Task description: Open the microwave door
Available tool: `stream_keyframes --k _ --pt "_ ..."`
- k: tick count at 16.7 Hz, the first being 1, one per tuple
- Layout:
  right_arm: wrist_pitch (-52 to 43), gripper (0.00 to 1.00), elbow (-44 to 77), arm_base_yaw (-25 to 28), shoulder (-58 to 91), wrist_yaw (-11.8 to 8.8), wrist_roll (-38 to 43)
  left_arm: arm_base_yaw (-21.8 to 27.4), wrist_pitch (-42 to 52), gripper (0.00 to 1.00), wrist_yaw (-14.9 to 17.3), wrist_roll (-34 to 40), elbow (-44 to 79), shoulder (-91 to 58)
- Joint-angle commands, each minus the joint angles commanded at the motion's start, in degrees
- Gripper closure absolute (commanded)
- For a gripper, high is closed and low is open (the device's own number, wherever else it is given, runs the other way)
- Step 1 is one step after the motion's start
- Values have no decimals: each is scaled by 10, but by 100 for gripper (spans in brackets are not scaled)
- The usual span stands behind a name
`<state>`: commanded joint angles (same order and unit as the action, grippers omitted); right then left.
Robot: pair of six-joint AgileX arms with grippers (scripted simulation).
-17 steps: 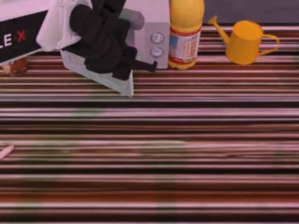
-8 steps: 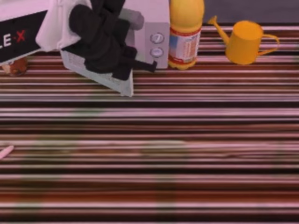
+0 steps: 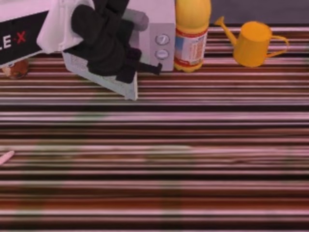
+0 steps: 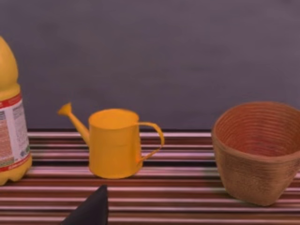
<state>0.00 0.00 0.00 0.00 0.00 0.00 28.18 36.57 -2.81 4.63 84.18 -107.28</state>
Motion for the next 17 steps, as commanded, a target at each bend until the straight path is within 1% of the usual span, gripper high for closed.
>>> stream_keyframes --k 5,7,14,17 --pt "0 0 0 0 0 0 0 0 0 100 0 0 0 0" --pt "0 0 0 0 0 0 0 3 -1 100 5 0 -3 -1" --pt "0 0 0 0 0 0 0 -23 -10 100 44 -76 -53 39" --pt "0 0 0 0 0 0 0 -25 -12 100 47 -80 -55 43"
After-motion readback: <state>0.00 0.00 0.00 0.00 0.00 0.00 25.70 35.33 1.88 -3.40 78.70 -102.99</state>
